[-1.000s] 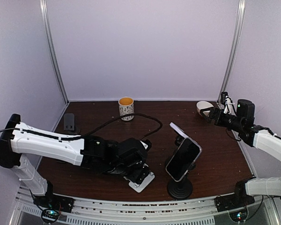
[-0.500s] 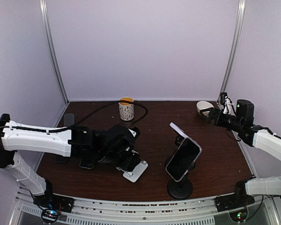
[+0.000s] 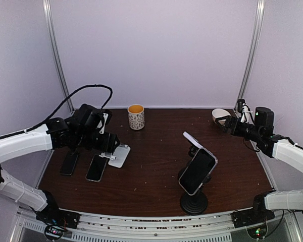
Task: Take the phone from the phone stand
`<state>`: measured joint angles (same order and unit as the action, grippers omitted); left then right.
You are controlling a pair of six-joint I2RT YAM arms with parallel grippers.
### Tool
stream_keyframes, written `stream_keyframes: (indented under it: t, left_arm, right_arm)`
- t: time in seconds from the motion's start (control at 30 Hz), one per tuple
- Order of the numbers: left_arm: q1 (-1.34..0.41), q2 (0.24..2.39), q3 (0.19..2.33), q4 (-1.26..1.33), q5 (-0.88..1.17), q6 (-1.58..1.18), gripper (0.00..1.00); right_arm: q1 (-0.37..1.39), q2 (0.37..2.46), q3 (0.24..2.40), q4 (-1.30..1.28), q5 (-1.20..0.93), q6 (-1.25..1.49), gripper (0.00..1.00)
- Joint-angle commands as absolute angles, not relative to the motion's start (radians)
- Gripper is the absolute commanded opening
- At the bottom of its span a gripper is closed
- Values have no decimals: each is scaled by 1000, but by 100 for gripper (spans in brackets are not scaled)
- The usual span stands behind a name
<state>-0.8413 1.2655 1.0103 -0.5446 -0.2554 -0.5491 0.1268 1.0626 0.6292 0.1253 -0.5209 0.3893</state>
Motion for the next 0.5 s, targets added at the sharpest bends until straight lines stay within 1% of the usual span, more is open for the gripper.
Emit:
stream_keyframes:
  t: [0.0, 0.2, 0.37, 0.47]
  left_arm:
    - [-684, 1258, 1038, -501, -177, -443, 44]
    - [-512, 1391, 1183, -543, -146, -345, 42]
    - [-421, 1525, 1305, -548, -145, -277, 40]
    - [-398, 1597, 1368, -564, -142, -273, 39]
  right_arm:
    - [120, 1057, 617, 157, -530, 378, 100]
    - [120, 1064, 614, 167, -527, 377, 100]
    - [121, 1060, 613, 167, -530, 373, 100]
    - [121, 1058, 613, 166, -526, 371, 100]
